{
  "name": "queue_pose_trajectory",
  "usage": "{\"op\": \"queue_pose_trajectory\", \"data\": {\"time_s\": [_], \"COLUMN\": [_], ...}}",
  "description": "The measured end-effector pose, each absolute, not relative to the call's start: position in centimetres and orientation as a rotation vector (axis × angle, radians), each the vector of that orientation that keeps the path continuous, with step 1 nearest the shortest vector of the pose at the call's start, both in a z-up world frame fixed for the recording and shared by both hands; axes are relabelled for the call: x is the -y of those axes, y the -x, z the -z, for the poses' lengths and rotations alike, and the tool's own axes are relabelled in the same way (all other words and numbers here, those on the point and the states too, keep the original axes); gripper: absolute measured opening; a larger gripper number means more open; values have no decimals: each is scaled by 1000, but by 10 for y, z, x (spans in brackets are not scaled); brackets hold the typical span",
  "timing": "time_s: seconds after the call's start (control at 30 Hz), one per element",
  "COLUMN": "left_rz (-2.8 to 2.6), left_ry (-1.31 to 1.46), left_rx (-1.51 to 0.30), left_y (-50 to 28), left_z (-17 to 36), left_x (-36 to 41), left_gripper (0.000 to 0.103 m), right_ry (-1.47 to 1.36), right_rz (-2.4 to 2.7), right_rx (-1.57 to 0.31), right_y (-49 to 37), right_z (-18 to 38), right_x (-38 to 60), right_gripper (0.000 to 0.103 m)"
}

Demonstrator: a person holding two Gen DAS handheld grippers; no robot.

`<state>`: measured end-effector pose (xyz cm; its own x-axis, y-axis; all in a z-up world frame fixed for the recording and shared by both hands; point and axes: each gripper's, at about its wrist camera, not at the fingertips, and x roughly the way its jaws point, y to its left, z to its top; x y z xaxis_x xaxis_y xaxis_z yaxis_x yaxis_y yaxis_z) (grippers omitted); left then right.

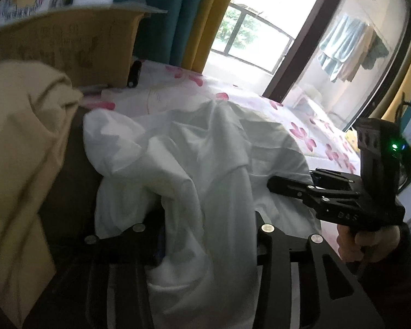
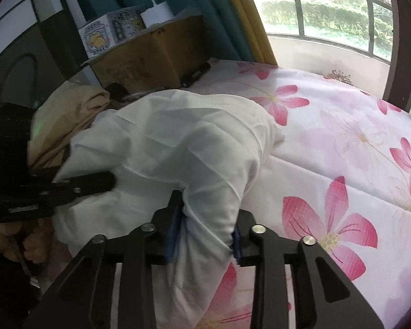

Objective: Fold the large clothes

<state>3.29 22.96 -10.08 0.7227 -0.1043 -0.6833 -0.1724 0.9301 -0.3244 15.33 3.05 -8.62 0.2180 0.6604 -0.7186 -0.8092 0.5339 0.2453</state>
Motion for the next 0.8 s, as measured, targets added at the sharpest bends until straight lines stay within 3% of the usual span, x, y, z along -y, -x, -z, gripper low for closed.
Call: {"op": "queue_pose_trajectory", "data": {"time_s": [0.3,0.63,0.8], "left_rz": [-76,-106,-107], "left_ry": [307,248,168], "left_rx": [-753,-632,-653], "left_y": [-15,-16,-46], "left_z": [75,31,34], "left_x": [-222,-210,-191], "left_gripper": [44,44,44], "right_ry": [221,240,245], "right_rz": [-999,-968,-946], "right_rx": [-909,-902,-884], "right_y": [-151,-147,-146], "right_z": [91,87,80], "right_x": [-17,5,15], "right_gripper": [50,53,53]}}
